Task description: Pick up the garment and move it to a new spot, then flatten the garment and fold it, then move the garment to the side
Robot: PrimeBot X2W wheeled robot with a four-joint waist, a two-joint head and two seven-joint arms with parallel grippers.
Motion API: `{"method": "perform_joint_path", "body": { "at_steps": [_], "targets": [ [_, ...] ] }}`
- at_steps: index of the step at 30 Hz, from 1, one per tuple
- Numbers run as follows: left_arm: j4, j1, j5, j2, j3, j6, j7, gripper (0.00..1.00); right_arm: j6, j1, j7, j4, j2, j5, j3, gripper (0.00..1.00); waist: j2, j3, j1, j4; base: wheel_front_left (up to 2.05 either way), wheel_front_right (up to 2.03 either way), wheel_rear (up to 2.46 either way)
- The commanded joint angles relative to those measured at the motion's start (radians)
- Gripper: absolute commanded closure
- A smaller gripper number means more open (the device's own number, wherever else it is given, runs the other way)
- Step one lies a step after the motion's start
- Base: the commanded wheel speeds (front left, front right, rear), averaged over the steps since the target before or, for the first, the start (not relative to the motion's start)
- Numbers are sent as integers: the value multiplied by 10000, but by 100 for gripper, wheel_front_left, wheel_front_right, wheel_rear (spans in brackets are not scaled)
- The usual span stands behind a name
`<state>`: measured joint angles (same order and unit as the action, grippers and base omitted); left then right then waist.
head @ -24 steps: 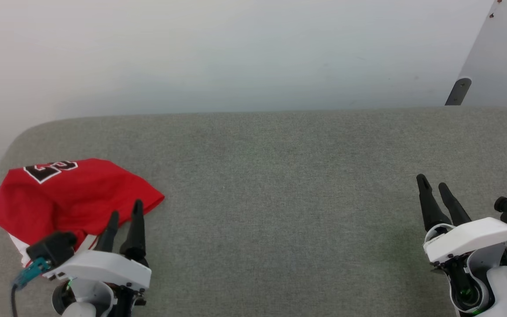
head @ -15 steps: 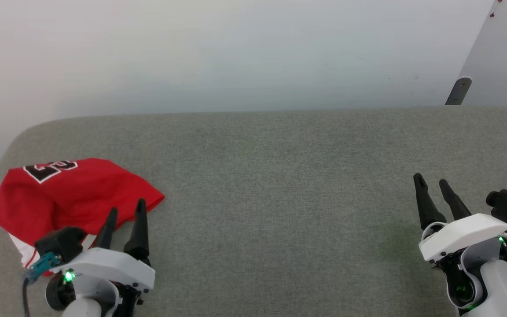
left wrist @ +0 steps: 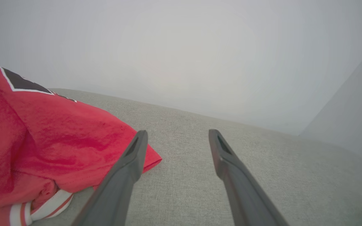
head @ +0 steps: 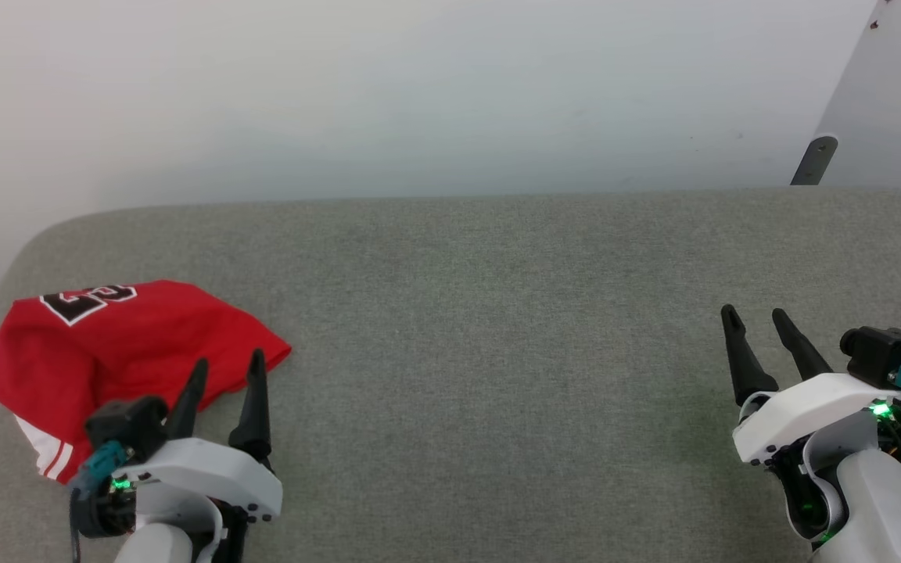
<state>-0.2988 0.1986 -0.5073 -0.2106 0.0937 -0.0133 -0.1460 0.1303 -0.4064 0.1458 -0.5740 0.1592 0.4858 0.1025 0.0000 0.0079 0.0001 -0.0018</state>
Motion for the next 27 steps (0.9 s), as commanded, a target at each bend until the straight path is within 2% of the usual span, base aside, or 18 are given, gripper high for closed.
{"method": "perform_joint_path", "body": {
  "at_steps": [1, 27],
  "targets": [
    [42, 189, 342, -88, 57, -66, -99, 0, 4, -325, 107, -14, 92, -298, 74, 0, 0, -3, 0, -9, 0, 0, 0],
    [-690, 340, 2064, 50, -210, 262, -684, 0, 6, -376, 690, -609, 294, -1202, -56, 0, 0, -42, 0, -72, 0, 0, 0]
  ]
}}
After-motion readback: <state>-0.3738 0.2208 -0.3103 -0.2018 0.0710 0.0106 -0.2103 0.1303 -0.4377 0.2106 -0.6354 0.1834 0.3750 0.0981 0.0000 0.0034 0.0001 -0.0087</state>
